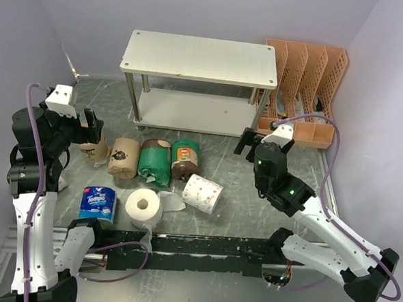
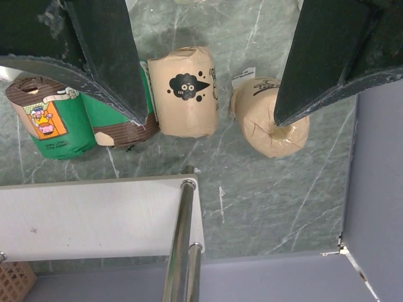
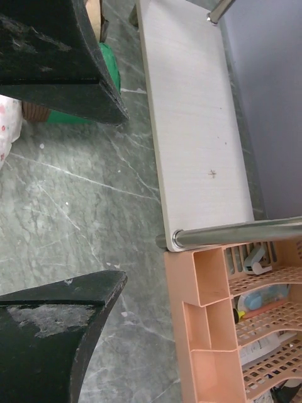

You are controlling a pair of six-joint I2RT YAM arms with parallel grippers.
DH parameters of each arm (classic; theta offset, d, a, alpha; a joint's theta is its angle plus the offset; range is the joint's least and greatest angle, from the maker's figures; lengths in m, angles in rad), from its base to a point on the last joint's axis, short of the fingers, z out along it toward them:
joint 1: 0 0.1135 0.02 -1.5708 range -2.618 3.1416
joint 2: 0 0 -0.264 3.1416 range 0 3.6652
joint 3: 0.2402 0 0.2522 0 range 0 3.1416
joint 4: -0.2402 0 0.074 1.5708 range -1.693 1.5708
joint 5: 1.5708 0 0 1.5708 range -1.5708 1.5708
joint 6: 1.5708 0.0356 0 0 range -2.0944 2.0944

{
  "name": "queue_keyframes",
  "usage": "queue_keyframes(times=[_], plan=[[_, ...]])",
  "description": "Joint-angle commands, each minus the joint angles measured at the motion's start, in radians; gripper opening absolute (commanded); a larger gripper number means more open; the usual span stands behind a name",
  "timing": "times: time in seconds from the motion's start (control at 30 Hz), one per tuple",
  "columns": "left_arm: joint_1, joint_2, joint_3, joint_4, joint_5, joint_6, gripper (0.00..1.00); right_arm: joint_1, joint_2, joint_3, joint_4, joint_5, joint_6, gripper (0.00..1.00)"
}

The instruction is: Place and organize the paper towels onto the shelf

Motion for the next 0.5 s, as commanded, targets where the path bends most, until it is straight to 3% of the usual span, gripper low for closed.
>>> queue_keyframes(times=[0.0, 0.17, 0.27, 0.33, 0.47], plan=[[0.005, -0.011, -0.017, 0.047, -0.040, 0.011, 0.94, -0.006, -0.034, -0.020, 0.025, 0.050, 0.033, 1.00], [0.012, -0.009, -0.036, 0.065, -0.034, -0.002, 0.94, -0.005, -0.015, -0.016, -0.035, 0.181, 0.151, 1.00], [0.010, -0.011, -0.039, 0.073, -0.059, -0.010, 0.94, -0.006, 0.012, -0.001, -0.073, 0.172, 0.143, 1.00], [0.010, -0.012, -0.042, 0.073, -0.068, -0.010, 0.94, -0.006, 0.027, 0.002, -0.076, 0.103, 0.107, 1.00], [0.011, -0.014, -0.044, 0.075, -0.087, -0.006, 0.94, -0.005, 0.054, -0.022, 0.016, -0.268, -0.077, 0.99]])
